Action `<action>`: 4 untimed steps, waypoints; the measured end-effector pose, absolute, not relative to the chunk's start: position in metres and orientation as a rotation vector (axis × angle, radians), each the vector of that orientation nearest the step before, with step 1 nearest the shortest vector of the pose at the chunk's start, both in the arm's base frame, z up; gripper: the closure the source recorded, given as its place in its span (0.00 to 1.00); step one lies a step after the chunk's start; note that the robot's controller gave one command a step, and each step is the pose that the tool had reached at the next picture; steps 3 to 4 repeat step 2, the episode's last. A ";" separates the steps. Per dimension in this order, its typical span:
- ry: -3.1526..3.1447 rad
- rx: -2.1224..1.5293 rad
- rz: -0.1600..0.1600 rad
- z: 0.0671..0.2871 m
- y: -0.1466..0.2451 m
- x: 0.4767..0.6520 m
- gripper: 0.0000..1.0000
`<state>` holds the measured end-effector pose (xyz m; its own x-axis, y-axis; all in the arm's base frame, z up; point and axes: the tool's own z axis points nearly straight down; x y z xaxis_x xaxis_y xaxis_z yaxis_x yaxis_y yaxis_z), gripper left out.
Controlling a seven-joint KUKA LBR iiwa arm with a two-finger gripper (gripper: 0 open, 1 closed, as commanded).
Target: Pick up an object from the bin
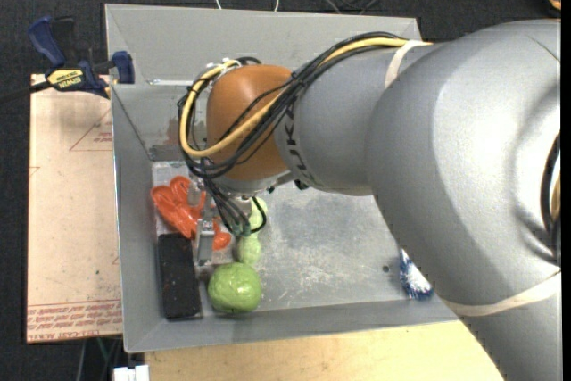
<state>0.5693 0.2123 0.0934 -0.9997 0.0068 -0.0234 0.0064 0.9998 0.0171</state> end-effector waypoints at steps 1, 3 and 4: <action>3.118 0.011 0.024 0.093 0.211 0.569 1.00; 3.118 0.011 0.024 0.093 0.211 0.569 1.00; 3.118 0.011 0.024 0.093 0.211 0.569 1.00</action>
Offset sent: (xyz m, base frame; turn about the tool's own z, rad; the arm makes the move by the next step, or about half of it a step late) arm 0.0000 0.0000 0.0000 0.0000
